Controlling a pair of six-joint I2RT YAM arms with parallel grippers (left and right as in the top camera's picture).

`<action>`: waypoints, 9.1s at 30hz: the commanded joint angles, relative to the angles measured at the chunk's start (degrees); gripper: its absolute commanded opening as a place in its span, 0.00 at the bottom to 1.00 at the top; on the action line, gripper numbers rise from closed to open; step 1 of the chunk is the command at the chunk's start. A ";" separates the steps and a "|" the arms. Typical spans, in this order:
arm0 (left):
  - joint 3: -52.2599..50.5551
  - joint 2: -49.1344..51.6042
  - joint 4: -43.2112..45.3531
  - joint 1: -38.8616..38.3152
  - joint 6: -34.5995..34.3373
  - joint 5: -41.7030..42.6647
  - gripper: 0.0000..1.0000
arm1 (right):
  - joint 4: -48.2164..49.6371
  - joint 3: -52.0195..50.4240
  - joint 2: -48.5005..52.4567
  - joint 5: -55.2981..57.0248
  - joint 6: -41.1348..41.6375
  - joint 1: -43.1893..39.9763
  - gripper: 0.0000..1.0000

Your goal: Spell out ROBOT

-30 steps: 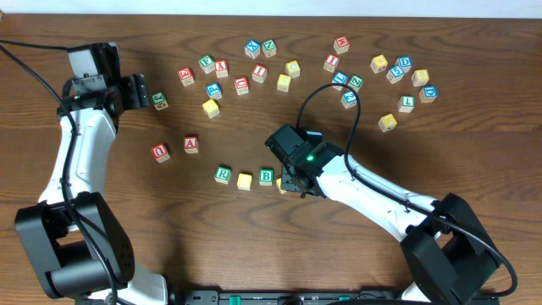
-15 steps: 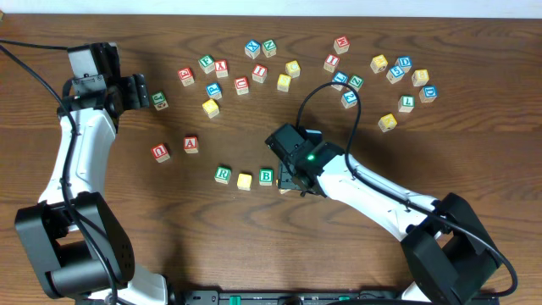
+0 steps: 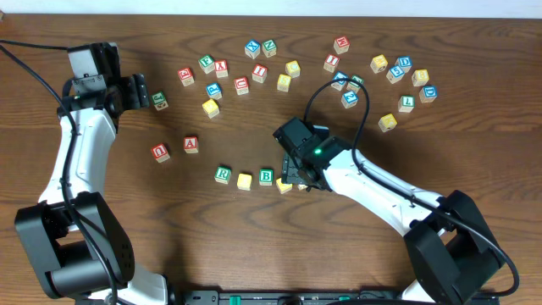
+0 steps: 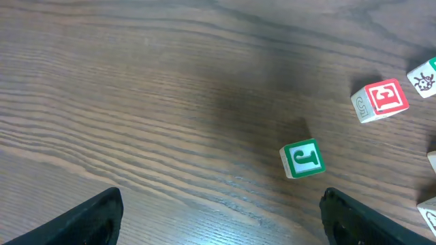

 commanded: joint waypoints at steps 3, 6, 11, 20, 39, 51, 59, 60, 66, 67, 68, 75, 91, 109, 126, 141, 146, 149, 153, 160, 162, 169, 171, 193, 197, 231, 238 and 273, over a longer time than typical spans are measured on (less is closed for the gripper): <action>-0.26 0.02 -0.15 0.17 0.35 -0.15 0.91 | -0.55 -0.24 -1.25 0.31 -2.16 -0.55 0.85; -0.26 0.02 -0.15 0.17 0.35 -0.15 0.91 | -0.55 -0.24 -1.25 0.31 -4.52 -0.55 0.86; -0.26 0.02 -0.15 0.17 0.35 -0.15 0.91 | -2.51 -0.24 -1.25 1.20 -7.32 -0.55 0.80; -0.26 0.02 -0.15 0.17 0.35 -0.15 0.91 | -2.45 -0.24 -1.22 3.23 -7.30 -0.57 0.93; -0.26 0.02 -0.15 0.17 0.35 -0.15 0.91 | -0.83 1.40 -4.13 18.40 -18.18 -1.03 0.99; -0.26 0.02 -0.15 0.17 0.35 -0.15 0.91 | 1.84 4.68 -12.63 19.45 -37.79 -0.81 0.99; -0.26 0.02 -0.15 0.17 0.35 -0.15 0.91 | -8.24 4.09 -12.72 5.51 -45.53 -0.76 0.02; -0.26 0.02 -0.15 0.17 0.35 -0.15 0.91 | -9.25 3.74 -12.81 4.09 -45.81 -0.79 0.02; -0.26 0.02 -0.15 0.17 0.35 -0.15 0.91 | -9.97 -0.66 -14.43 1.40 -47.15 -1.68 0.02; -0.26 0.02 -0.15 0.17 0.35 -0.15 0.91 | -9.29 -2.25 -15.06 0.20 -47.15 -1.79 0.02; -0.26 0.02 -0.15 0.17 0.35 -0.15 0.91 | -8.04 -4.00 -15.69 -0.39 -47.10 -1.77 0.01; -0.26 0.02 -0.15 0.17 0.35 -0.15 0.91 | 4.63 -12.41 -16.83 -7.61 -47.12 -1.73 0.01; -0.26 0.02 -0.15 0.17 0.35 -0.15 0.91 | 15.39 -18.75 -16.06 -11.41 -45.99 -2.03 0.01; -0.26 0.02 -0.15 0.17 0.35 -0.15 0.91 | 18.95 -18.78 -12.55 -8.66 -40.46 -2.05 0.01; -0.26 0.02 -0.15 0.17 0.35 -0.15 0.91 | 19.76 -19.04 -8.63 -8.68 -39.34 -2.05 0.01; -0.26 0.02 -0.15 0.17 0.35 -0.15 0.91 | 15.65 -19.04 -8.59 -8.94 -40.70 -1.99 0.01; -0.26 0.02 -0.15 0.17 0.35 -0.15 0.91 | 17.90 -18.78 -8.83 -8.87 -40.70 -1.99 0.01; -0.26 0.02 -0.15 0.17 0.35 -0.15 0.91 | 18.67 -16.63 -9.84 -8.63 -41.70 -2.05 0.01; -0.26 0.02 -0.15 0.17 0.35 -0.15 0.91 | 18.10 -14.27 -11.91 -8.48 -42.01 -2.05 0.01; -0.26 0.02 -0.15 0.17 0.35 -0.13 0.91 | 18.10 -14.47 -11.41 -8.48 -41.99 -2.05 0.01; -0.26 0.02 -0.15 0.17 0.35 -0.15 0.91 | 18.21 -14.47 -11.39 -8.50 -41.97 -2.05 0.01; -0.26 0.02 -0.15 0.17 0.35 -0.15 0.91 | 19.89 -14.49 -7.80 -8.46 -41.55 -2.05 0.01; -0.26 0.02 -0.15 0.17 0.35 -0.15 0.91 | 20.48 -14.49 -6.64 -8.46 -41.55 -2.05 0.01; -0.26 0.02 -0.15 0.17 0.35 -0.15 0.91 | 17.29 -14.88 -6.25 -8.04 -41.57 -1.55 0.01; -0.26 0.02 -0.15 0.17 0.35 -0.15 0.91 | 17.53 -15.72 -6.25 -8.04 -41.57 -1.55 0.01; -0.26 0.02 -0.15 0.17 0.35 -0.15 0.91 | 18.23 -13.92 -10.03 -5.97 -43.01 -1.68 0.01; -0.26 0.02 -0.15 0.17 0.35 -0.15 0.91 | 17.14 -11.61 -11.56 -1.40 -33.81 -1.79 0.01; -0.26 0.02 -0.15 0.17 0.35 -0.15 0.91 | 21.55 -11.23 -6.12 0.57 -16.39 0.42 0.01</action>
